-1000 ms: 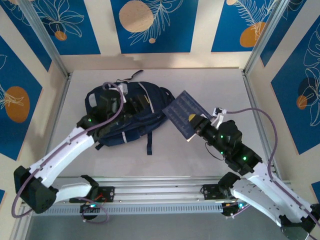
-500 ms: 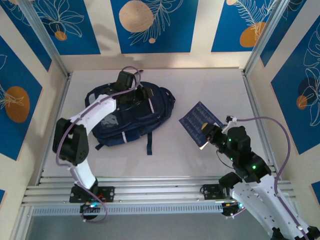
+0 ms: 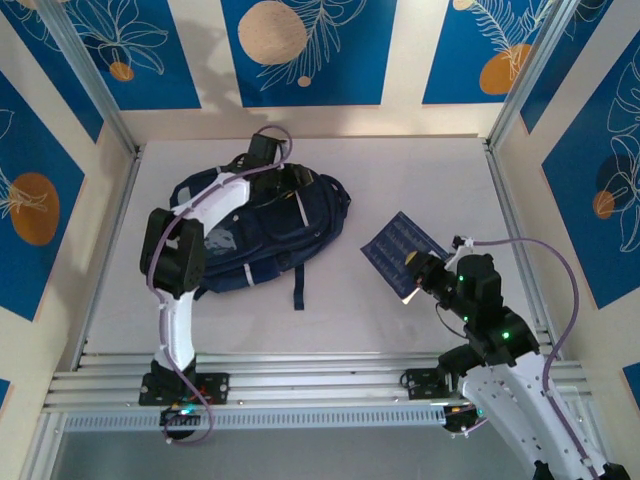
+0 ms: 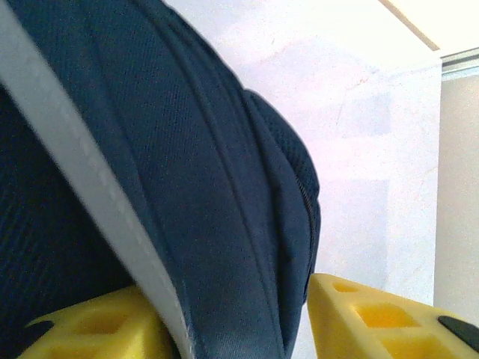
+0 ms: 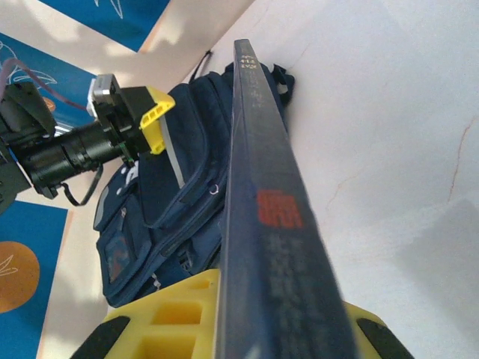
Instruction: Pack the student bag
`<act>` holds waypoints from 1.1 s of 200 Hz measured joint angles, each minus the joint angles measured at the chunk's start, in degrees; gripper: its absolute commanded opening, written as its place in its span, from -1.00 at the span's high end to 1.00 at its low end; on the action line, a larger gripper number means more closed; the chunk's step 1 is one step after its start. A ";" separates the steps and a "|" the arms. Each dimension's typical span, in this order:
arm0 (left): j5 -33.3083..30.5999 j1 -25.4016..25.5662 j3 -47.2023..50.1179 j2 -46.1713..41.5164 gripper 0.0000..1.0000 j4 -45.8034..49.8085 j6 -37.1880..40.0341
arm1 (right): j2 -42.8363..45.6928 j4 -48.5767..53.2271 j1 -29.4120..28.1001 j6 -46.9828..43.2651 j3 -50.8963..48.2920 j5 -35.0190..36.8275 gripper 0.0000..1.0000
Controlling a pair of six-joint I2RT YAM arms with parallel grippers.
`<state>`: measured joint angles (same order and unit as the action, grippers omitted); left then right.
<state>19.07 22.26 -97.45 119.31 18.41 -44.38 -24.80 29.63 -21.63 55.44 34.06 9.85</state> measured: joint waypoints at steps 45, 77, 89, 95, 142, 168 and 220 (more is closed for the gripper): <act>-0.04 -0.22 -6.86 5.29 0.36 4.44 1.27 | -0.17 -0.02 1.75 0.00 -0.85 -1.81 1.00; -0.26 -0.66 -12.07 8.83 0.97 8.72 2.36 | -0.50 -0.02 2.27 -0.02 -0.85 -2.43 1.00; -0.20 -0.70 -12.26 8.94 1.00 9.27 2.64 | -0.70 0.02 2.27 -0.02 -0.83 -2.43 1.00; 0.00 -0.68 -12.33 8.94 1.00 9.49 2.91 | -0.76 0.04 2.27 -0.02 -0.81 -2.43 1.00; 1.29 -0.26 -13.20 8.20 1.00 12.55 5.38 | -0.83 1.46 2.27 -0.96 -0.37 -2.14 1.00; 3.78 0.94 -14.05 4.79 1.00 17.35 8.87 | -1.86 4.59 2.27 -3.17 1.90 -0.74 1.00; 8.24 3.80 -14.73 -8.72 1.00 30.84 16.11 | -3.96 7.23 2.54 -9.75 7.26 -1.84 1.00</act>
<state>27.31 26.06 -112.18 110.59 49.25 -28.27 -28.75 36.86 -19.09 45.69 41.32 8.01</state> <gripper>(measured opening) 0.038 0.132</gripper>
